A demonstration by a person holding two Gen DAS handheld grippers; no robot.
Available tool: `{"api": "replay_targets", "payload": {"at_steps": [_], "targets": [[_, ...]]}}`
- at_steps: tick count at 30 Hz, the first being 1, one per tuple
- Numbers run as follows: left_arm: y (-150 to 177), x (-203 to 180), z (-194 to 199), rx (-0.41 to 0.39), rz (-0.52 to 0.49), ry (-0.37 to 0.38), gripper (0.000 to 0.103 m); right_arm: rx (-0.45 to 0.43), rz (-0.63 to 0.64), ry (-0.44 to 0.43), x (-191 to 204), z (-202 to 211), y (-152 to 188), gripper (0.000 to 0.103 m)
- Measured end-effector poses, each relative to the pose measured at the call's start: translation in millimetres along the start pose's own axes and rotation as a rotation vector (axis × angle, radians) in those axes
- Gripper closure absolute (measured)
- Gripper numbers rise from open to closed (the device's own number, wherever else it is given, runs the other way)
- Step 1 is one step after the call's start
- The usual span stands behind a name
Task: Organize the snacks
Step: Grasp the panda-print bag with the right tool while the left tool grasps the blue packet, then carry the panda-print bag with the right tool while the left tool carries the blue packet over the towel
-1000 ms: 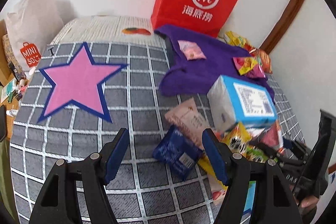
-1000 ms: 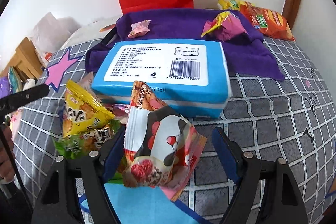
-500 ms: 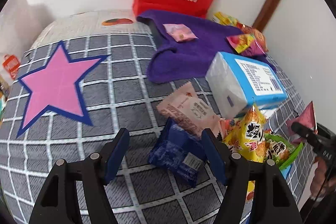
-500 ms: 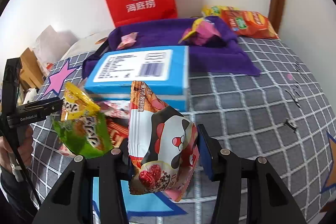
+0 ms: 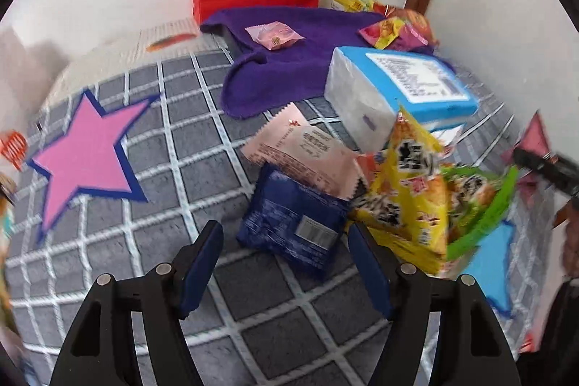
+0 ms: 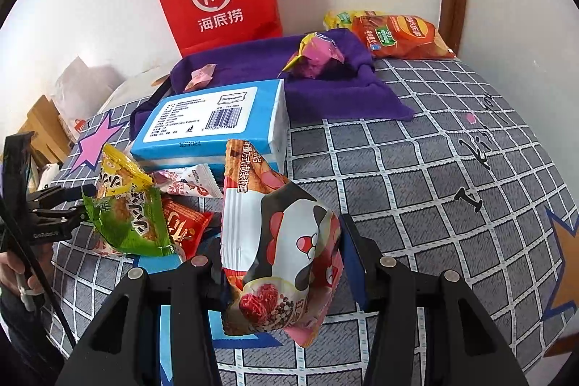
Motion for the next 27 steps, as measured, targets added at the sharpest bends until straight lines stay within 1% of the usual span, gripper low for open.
{"api": "replay_targets", "payload": {"at_steps": [4,5,6,8,10,11,12,13,14,15,18,22,27], "targets": [[-2,-10,-12,0.039,-0.085,-0.027,0.032,-0.002,0.0,0.003,-3,2,3,0.054],[-3,-12,-12,0.016,-0.106,-0.049,0.031,-0.002,-0.002,0.003,-4,3,4,0.054],[-4,-13,-14,0.012,-0.108,-0.057,0.031,-0.002,-0.005,0.004,-6,3,5,0.054],[-5,-9,-16,0.01,-0.081,-0.044,0.031,0.001,-0.012,0.01,-9,3,6,0.054],[-6,-4,-17,-0.007,-0.058,-0.047,0.036,0.002,-0.018,0.015,-13,3,7,0.054],[-7,-4,-17,-0.015,-0.06,-0.052,0.047,0.001,-0.02,0.016,-13,3,6,0.054],[-7,-5,-15,-0.021,-0.065,-0.054,0.051,-0.001,-0.022,0.017,-15,4,6,0.054],[-6,-6,-14,-0.017,-0.066,-0.055,0.052,-0.005,-0.023,0.016,-16,5,5,0.054],[-5,-6,-13,-0.017,-0.063,-0.054,0.06,-0.015,-0.022,0.018,-17,6,5,0.055],[-5,-6,-12,-0.017,-0.055,-0.053,0.064,-0.021,-0.02,0.022,-17,8,5,0.055],[-2,-3,-6,-0.021,-0.008,-0.034,0.064,-0.027,-0.023,0.023,-17,11,3,0.055],[1,-1,5,-0.023,0.018,-0.063,0.064,-0.039,-0.016,0.021,-17,17,0,0.056],[-3,1,22,-0.052,0.063,-0.066,0.064,-0.041,-0.027,-0.012,-18,24,-10,0.057]]}}
Point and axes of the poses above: each gripper's, at about its wrist camera, not at the fingertips, and z roughly against the way its jaws point, x to its left, y to its underside, the point moved 3 cm from there along -z, roughly the way its jaws point, and after that the axes turned 10 degrees about -z, right-handed, at the moved point
